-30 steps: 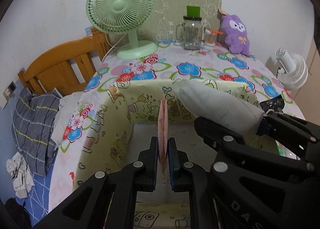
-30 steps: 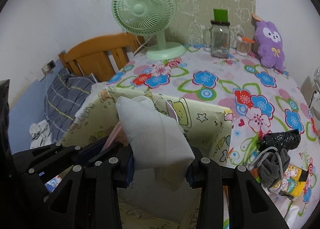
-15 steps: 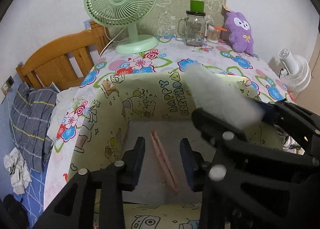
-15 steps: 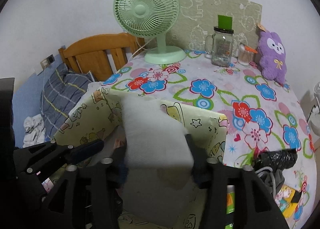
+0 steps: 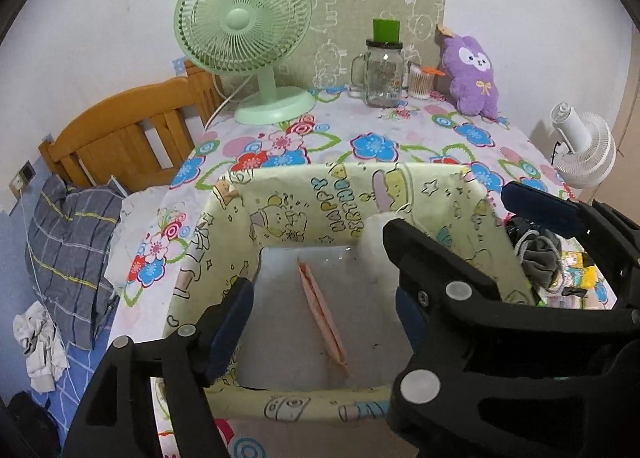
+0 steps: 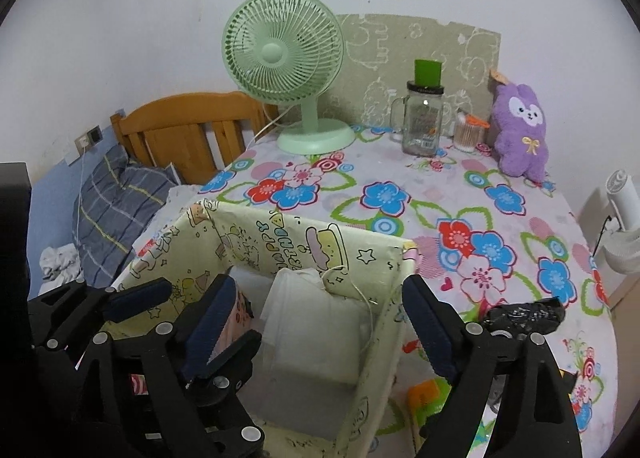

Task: Organize soft objects
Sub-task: 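Open left tool to drop the pink towel while right tool releases the white cloth into the box, then withdraw both open tools from the box back toward the table items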

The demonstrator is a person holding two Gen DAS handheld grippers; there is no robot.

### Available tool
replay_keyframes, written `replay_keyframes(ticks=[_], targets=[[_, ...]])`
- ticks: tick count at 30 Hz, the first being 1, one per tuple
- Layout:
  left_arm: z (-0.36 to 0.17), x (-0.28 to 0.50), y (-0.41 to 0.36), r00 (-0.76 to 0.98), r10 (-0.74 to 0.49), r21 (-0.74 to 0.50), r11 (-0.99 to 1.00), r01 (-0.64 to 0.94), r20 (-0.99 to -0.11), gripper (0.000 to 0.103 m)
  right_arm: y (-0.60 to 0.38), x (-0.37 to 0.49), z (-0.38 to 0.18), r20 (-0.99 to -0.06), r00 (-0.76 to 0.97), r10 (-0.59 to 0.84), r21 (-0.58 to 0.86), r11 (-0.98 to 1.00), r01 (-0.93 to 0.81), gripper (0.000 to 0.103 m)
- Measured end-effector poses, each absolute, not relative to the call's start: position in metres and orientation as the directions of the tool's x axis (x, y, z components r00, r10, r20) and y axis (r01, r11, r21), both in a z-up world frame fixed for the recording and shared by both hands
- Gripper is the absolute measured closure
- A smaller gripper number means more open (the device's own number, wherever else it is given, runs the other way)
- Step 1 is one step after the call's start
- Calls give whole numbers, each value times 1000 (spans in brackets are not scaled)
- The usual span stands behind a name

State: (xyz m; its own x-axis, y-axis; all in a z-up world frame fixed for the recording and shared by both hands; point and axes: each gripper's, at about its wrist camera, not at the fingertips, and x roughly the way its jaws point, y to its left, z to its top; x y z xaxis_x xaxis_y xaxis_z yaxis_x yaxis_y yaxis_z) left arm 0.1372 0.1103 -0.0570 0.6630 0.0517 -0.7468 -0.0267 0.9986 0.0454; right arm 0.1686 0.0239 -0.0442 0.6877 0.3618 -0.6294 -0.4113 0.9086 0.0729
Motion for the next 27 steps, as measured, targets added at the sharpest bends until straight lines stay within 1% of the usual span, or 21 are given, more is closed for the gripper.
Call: replay_keyframes(ticks=[10,12,18,27], targets=[[-33,115,95,722,56,58,998,-23,-690,9,5,145,-22,-593,728,345,66,921,-383,7],[-29,111,92,732,56,58,998,-23,-679,7,2,141,-18,-584,738,337,61,925,-375,5],[-18,98,83,753,59,63,998,-23,-655,1,-10,126,-6,-561,761,325,54,932,-358,4],[-2,79,67,785,43,59,998,-8,-617,0,-28,105,10,-527,799,291,43,948,-317,0]])
